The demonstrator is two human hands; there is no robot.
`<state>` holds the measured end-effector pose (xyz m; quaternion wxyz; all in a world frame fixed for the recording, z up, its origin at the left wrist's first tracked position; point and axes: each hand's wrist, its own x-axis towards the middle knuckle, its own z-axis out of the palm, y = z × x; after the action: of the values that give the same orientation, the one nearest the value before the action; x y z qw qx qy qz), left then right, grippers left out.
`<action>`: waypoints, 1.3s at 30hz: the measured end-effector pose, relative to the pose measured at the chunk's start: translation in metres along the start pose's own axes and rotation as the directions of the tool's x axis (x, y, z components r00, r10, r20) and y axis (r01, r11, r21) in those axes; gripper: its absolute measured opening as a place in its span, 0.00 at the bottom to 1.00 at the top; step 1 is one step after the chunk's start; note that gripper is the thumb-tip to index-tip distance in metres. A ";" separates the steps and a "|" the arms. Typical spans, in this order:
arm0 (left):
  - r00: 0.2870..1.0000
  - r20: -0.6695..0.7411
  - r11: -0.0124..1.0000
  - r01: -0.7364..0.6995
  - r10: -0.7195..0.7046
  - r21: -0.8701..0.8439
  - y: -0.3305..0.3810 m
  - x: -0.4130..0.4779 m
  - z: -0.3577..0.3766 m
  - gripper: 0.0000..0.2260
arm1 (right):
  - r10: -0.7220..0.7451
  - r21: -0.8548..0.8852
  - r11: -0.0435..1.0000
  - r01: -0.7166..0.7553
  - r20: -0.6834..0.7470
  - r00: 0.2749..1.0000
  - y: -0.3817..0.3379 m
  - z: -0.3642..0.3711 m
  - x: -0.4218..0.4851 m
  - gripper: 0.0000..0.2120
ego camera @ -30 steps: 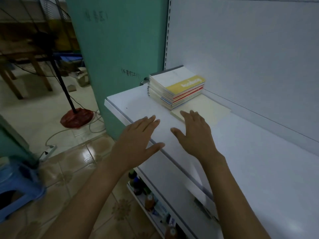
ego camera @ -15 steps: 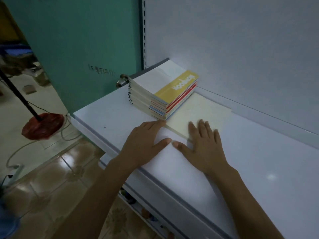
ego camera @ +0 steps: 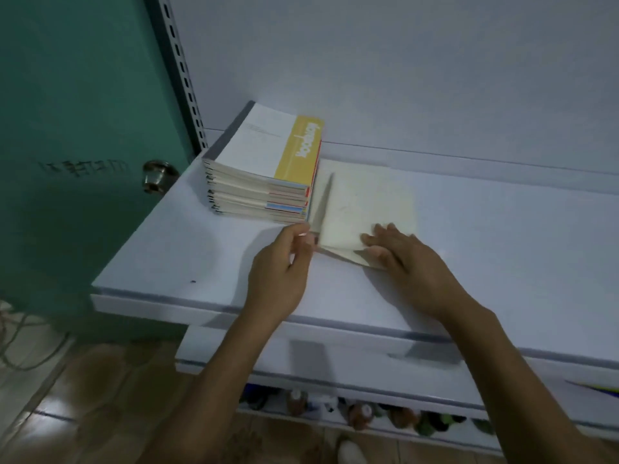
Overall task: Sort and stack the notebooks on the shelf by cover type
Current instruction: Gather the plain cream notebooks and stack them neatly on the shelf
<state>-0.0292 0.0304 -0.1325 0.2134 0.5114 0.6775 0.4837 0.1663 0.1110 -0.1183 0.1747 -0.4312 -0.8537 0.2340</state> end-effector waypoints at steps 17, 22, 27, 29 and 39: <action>0.891 0.405 0.974 -0.227 0.204 0.010 0.020 -0.004 -0.013 0.13 | 0.030 -0.213 0.975 -0.059 -0.135 0.990 -0.053 0.050 -0.070 0.24; 0.956 0.215 0.969 -0.159 0.199 -0.190 -0.009 0.013 -0.054 0.08 | 0.137 0.272 0.959 -0.077 -0.209 0.968 -0.065 0.038 -0.032 0.20; 0.997 0.024 0.877 -0.058 0.079 -0.477 -0.035 0.014 -0.076 0.09 | 0.243 0.220 0.963 -0.158 -0.440 0.865 -0.054 0.040 0.029 0.19; 0.999 -0.016 0.847 -0.040 0.037 -0.530 -0.036 0.016 -0.075 0.10 | 0.286 0.163 0.957 -0.242 -0.359 0.889 -0.045 0.043 0.045 0.22; 0.992 -0.080 0.892 -0.120 0.094 -0.435 -0.044 0.026 -0.069 0.10 | 0.146 -0.393 0.894 -0.214 -0.197 0.969 -0.046 0.049 0.033 0.25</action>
<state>-0.1146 0.0235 -0.1349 0.2769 0.4728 0.5277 0.6491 0.0932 0.1016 -0.1307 0.1263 -0.5533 -0.8228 0.0284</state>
